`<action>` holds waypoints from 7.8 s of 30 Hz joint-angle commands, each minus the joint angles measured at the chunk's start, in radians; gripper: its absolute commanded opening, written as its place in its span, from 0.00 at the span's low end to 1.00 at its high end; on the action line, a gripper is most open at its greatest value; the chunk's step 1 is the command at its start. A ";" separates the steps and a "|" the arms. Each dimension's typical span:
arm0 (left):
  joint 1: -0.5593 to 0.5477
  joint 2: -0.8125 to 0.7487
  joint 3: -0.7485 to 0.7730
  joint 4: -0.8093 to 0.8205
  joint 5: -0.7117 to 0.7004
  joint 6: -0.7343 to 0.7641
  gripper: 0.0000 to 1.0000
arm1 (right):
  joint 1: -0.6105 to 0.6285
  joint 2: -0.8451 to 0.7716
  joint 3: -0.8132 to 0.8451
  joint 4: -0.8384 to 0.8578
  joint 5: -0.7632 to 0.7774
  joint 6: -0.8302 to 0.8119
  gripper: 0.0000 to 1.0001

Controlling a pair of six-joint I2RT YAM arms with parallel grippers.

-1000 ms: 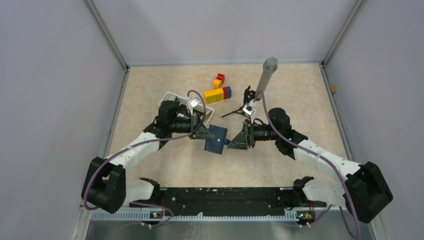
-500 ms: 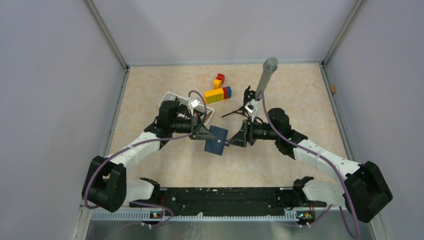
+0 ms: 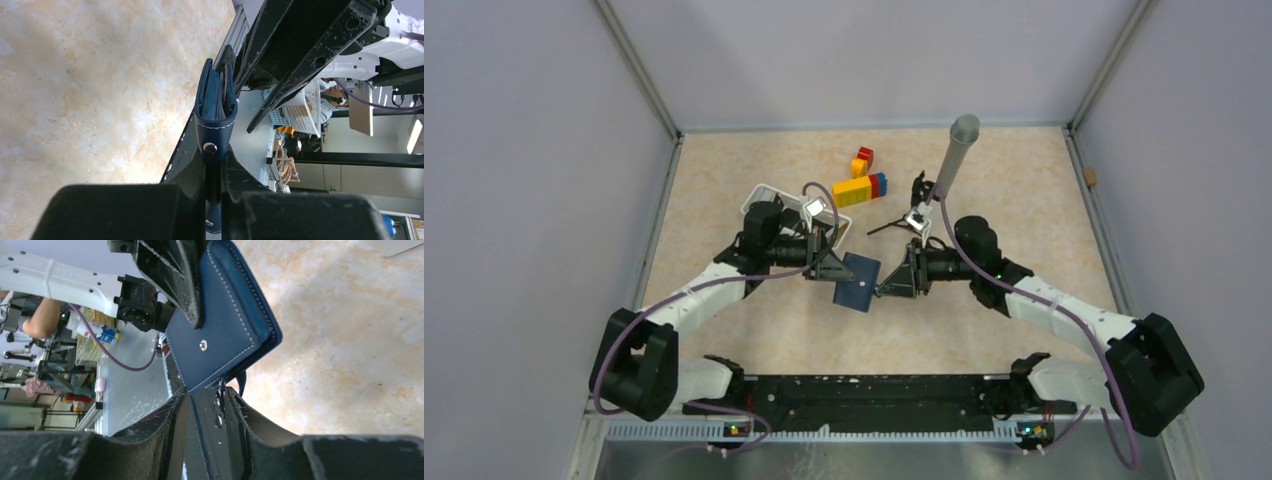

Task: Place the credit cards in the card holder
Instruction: Close the card holder at the center of the board.

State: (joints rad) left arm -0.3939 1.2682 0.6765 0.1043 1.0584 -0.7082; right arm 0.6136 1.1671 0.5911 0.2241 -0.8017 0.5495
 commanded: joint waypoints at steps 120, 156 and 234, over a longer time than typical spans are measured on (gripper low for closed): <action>-0.251 -0.076 -0.313 0.047 -0.757 -0.223 0.00 | 0.424 0.355 0.210 -0.193 0.787 0.213 0.00; -0.251 -0.053 -0.308 0.070 -0.728 -0.220 0.00 | 0.424 0.520 0.320 -0.259 0.669 0.157 0.00; -0.221 -0.112 -0.352 0.189 -0.743 -0.294 0.00 | 0.533 0.835 0.613 -0.570 0.778 0.335 0.10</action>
State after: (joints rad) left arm -0.5842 1.2137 0.2420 0.3042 0.3157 -1.0954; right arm 1.0409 1.9038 1.2747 -0.5419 -0.0082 0.8673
